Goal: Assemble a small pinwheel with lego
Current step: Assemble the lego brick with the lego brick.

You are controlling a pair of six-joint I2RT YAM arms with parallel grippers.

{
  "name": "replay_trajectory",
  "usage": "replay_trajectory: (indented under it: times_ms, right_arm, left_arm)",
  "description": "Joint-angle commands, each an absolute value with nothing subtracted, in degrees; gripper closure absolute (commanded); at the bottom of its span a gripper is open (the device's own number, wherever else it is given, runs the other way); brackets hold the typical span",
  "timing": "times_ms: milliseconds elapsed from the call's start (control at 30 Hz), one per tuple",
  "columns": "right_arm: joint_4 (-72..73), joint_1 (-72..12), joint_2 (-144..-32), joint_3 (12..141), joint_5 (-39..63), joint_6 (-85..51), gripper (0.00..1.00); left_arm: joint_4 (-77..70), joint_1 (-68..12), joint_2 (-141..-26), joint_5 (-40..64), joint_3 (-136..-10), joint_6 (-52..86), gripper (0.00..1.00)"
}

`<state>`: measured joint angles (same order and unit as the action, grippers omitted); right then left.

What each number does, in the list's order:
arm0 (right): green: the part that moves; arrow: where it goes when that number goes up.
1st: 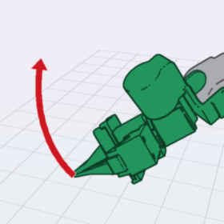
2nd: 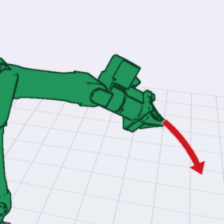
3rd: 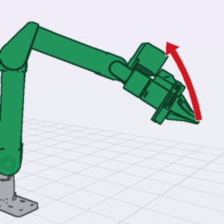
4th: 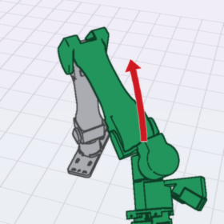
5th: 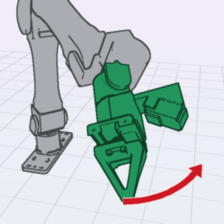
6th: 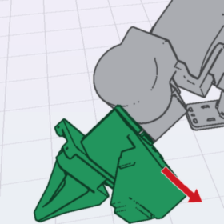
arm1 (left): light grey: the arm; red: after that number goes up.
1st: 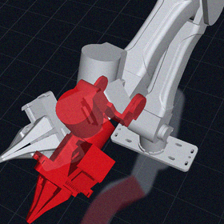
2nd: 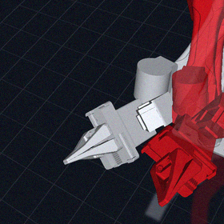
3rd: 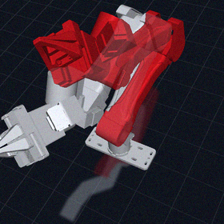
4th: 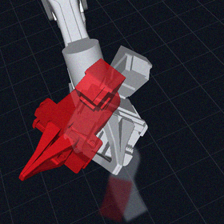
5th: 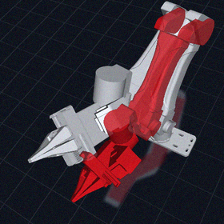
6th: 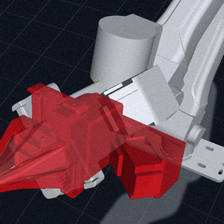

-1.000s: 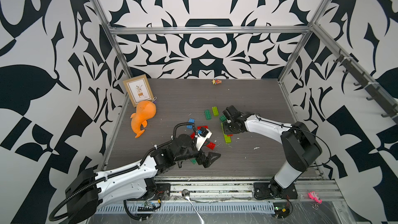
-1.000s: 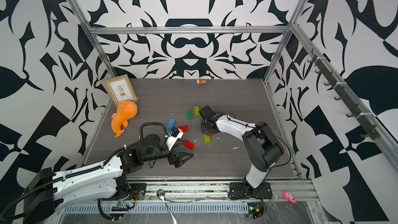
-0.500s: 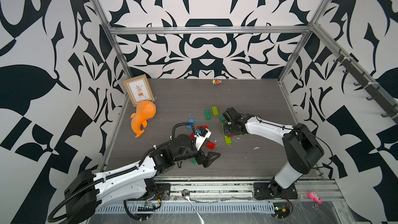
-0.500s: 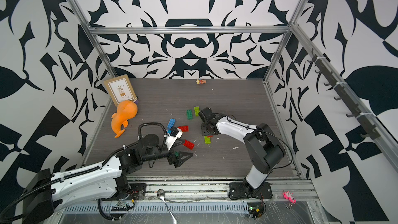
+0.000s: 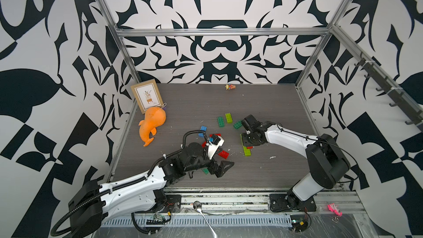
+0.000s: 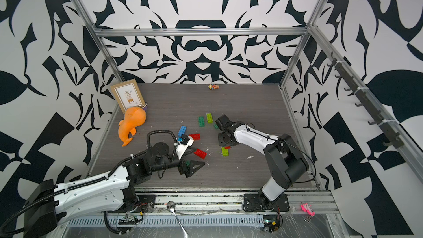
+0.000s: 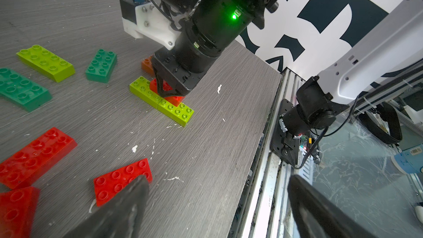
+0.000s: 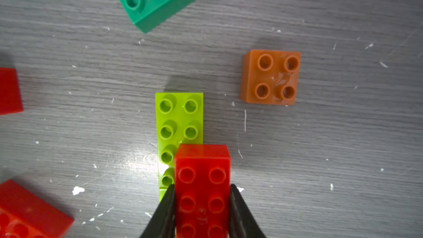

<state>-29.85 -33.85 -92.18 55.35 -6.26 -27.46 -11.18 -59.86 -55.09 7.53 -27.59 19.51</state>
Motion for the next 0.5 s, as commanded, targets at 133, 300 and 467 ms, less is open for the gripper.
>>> replay_trajectory:
  times_ms: [133, 300, 467]
  right_arm:
    - [-31.01, -33.84, -90.78, 55.8, -5.46, -27.52, 0.9]
    - [-31.21, -33.84, -90.27, 56.47, -5.36, -27.34, 0.77]
    - [-31.62, -33.84, -89.27, 57.13, -5.27, -27.12, 0.67]
  left_arm:
    - [-10.85, -59.58, -55.76, 7.26, -27.41, 19.68, 0.01]
    - [-10.78, -59.59, -55.71, 7.09, -27.35, 19.64, 0.01]
    - [-10.54, -59.59, -55.85, 6.75, -27.53, 19.63, 0.01]
